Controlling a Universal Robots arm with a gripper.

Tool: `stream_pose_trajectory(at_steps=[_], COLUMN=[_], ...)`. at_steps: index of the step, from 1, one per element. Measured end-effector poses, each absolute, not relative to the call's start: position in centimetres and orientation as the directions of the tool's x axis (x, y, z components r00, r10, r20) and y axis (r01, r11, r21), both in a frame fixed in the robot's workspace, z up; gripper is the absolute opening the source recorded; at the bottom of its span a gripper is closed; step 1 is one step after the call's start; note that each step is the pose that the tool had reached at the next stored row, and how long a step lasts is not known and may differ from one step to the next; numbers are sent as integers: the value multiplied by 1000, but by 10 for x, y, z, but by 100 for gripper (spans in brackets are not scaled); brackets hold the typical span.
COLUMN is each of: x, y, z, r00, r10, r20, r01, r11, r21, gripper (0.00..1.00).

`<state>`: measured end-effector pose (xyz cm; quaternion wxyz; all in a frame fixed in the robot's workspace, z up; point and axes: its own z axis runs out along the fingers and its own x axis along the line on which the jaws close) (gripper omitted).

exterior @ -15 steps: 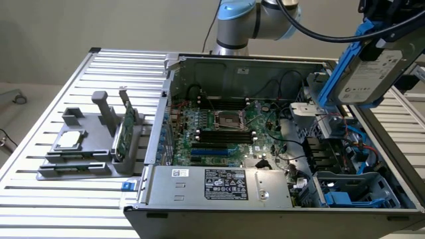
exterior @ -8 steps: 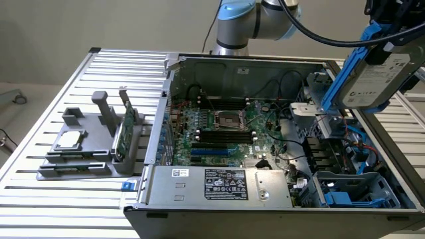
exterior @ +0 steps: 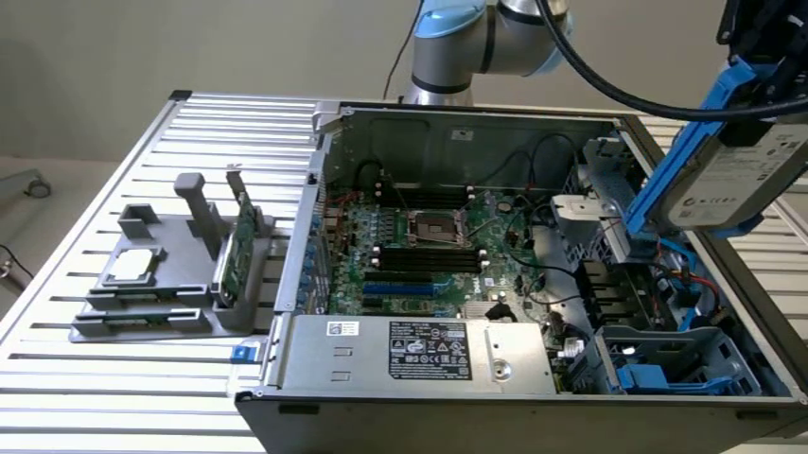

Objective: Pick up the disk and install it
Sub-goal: 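Pick up the disk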

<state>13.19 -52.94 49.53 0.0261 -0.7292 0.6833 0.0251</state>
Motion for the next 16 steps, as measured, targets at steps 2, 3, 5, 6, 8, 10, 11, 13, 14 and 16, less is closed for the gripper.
stream_pose_trajectory(at_steps=[2,3,5,6,8,10,11,13,14,16], x=[132,132,132,132,132,132,132,132,132,132], y=[-539,-543,-552,-557,-566,-575,-580,-589,-593,-602], z=[495,495,495,495,495,495,495,495,495,495], r00=[65,65,65,65,65,65,65,65,65,65], r10=[-995,-995,-995,-995,-995,-995,-995,-995,-995,-995], r20=[-72,-72,-72,-72,-72,-72,-72,-73,-73,-73], r01=[-998,-998,-998,-998,-998,-998,-998,-998,-998,-998], r11=[-65,-65,-65,-65,-65,-65,-65,-65,-65,-65], r21=[-4,-4,-4,-4,-4,-4,-4,-4,-4,-4], gripper=[33,33,33,33,33,33,33,33,33,33])
